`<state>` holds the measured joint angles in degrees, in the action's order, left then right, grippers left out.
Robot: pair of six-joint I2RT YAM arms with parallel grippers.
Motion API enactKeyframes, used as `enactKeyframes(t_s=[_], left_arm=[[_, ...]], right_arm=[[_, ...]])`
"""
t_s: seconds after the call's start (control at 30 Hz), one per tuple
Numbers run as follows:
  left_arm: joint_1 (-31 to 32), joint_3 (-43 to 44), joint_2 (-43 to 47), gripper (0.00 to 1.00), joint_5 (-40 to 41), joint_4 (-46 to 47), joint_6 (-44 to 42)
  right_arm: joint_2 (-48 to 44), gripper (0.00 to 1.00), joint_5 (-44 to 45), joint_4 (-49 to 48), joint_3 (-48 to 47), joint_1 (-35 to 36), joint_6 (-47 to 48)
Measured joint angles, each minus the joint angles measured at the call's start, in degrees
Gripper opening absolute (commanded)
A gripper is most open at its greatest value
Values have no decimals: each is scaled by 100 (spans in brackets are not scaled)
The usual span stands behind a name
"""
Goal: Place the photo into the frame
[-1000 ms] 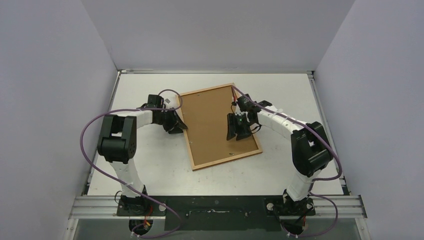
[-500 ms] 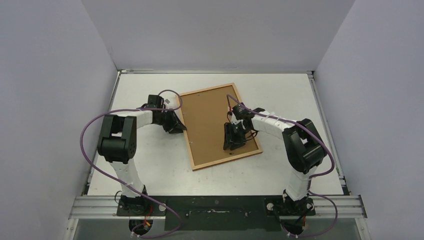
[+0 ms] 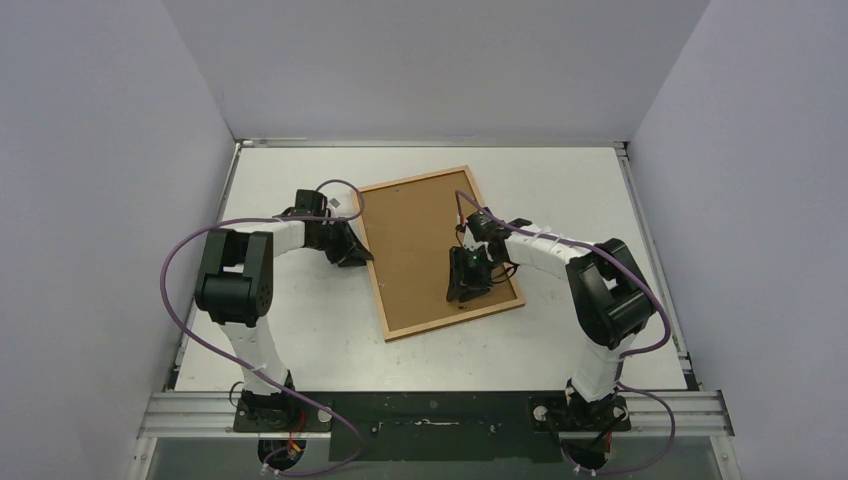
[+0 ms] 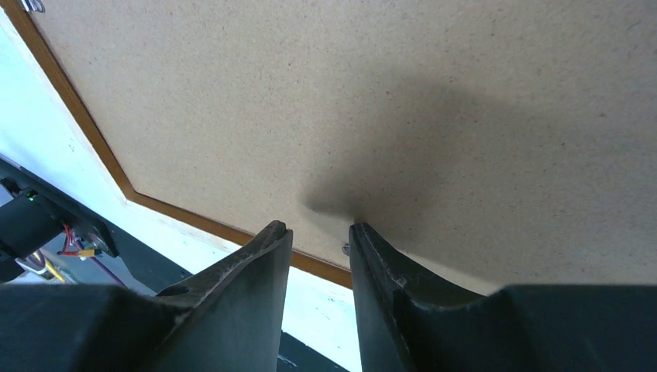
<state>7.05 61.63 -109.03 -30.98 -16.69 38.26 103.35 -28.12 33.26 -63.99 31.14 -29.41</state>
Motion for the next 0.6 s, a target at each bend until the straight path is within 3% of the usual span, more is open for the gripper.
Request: enactKeyframes(t_s=[0.6], left_arm=[[-50,15,-66,21,-149,11,-20]], right_arm=[[-68,33,-177,55,136,48,2]])
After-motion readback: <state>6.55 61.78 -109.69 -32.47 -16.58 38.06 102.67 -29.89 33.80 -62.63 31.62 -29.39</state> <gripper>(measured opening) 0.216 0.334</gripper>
